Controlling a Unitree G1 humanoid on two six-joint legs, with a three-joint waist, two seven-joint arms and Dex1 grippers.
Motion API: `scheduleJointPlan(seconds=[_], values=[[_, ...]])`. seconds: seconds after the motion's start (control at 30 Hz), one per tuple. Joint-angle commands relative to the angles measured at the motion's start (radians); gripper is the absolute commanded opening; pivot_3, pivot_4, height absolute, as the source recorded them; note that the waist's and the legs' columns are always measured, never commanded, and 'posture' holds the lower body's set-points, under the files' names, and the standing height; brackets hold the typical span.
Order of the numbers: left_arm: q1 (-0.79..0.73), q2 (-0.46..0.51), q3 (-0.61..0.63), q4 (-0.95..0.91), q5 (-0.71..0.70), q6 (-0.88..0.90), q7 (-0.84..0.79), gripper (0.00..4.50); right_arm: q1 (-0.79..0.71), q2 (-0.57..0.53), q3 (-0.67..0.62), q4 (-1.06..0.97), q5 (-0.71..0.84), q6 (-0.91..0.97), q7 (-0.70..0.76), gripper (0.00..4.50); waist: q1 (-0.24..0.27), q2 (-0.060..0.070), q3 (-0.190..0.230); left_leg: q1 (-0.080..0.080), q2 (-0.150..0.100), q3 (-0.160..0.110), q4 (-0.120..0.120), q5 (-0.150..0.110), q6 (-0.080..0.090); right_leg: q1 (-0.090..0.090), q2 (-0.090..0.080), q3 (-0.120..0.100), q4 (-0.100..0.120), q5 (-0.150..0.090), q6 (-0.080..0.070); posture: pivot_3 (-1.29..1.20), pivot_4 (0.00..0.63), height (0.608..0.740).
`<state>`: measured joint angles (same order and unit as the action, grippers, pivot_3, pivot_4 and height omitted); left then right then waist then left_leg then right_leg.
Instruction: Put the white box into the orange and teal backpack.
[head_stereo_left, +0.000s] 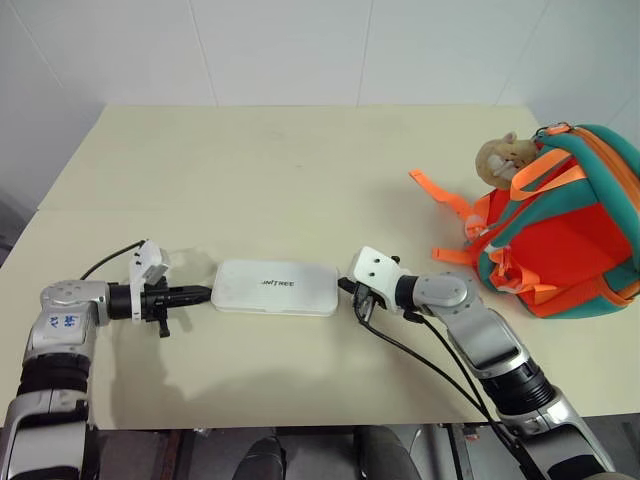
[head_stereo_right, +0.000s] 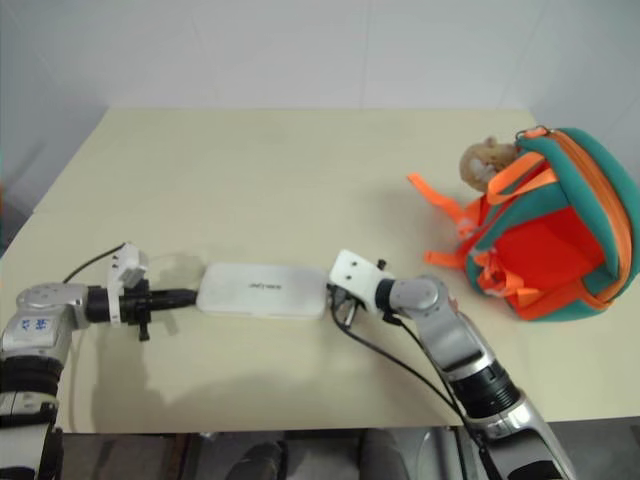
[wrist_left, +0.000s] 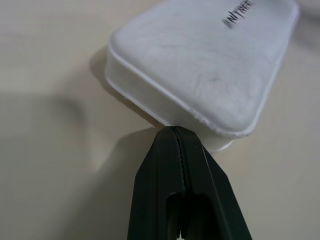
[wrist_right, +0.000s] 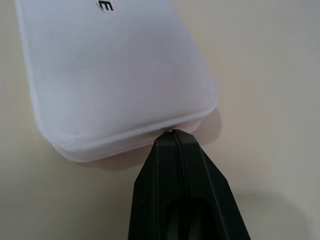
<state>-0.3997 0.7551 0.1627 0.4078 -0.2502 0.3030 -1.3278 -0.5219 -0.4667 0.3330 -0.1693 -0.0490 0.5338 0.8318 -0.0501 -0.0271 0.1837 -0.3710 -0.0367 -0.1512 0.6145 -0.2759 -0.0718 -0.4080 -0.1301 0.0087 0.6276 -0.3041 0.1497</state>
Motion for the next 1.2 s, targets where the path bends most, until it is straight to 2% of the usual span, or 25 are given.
scheduleJointPlan(seconds=[0.03, 0.47, 0.7, 1.2], values=[[0.066, -0.007, -0.030, -0.159, -0.050, 0.074, 0.009, 0.00, -0.003, 0.005, 0.012, -0.087, 0.058, -0.017, 0.056, 0.12, 0.004, 0.000, 0.000, 0.000, 0.000, 0.000, 0.000, 0.000, 0.001, 0.000, 0.000, 0.000, 0.000, 0.000, 0.000, 0.00, 0.150, 0.740], [0.216, 0.004, -0.027, -0.432, -0.117, 0.210, 0.049, 0.00, 0.056, -0.093, 0.017, -0.206, 0.103, 0.073, 0.163, 0.12, 0.023, 0.000, 0.000, 0.000, 0.000, 0.001, 0.000, -0.002, 0.002, 0.000, 0.000, 0.000, -0.005, 0.000, 0.000, 0.00, 0.150, 0.740], [0.221, 0.003, -0.030, -0.453, -0.122, 0.217, 0.057, 0.00, 0.098, -0.144, 0.007, -0.275, 0.125, 0.131, 0.184, 0.12, 0.024, 0.000, 0.000, 0.000, 0.000, 0.001, 0.000, -0.003, 0.004, 0.000, 0.000, 0.000, -0.005, 0.000, -0.001, 0.00, 0.150, 0.740], [0.145, -0.026, -0.106, -0.404, -0.107, 0.173, 0.041, 0.00, 0.107, -0.177, -0.006, -0.260, 0.113, 0.116, 0.172, 0.12, 0.034, 0.000, 0.000, 0.000, 0.000, 0.001, 0.001, -0.003, 0.004, 0.001, 0.000, 0.000, -0.006, 0.001, -0.001, 0.00, 0.150, 0.740]])
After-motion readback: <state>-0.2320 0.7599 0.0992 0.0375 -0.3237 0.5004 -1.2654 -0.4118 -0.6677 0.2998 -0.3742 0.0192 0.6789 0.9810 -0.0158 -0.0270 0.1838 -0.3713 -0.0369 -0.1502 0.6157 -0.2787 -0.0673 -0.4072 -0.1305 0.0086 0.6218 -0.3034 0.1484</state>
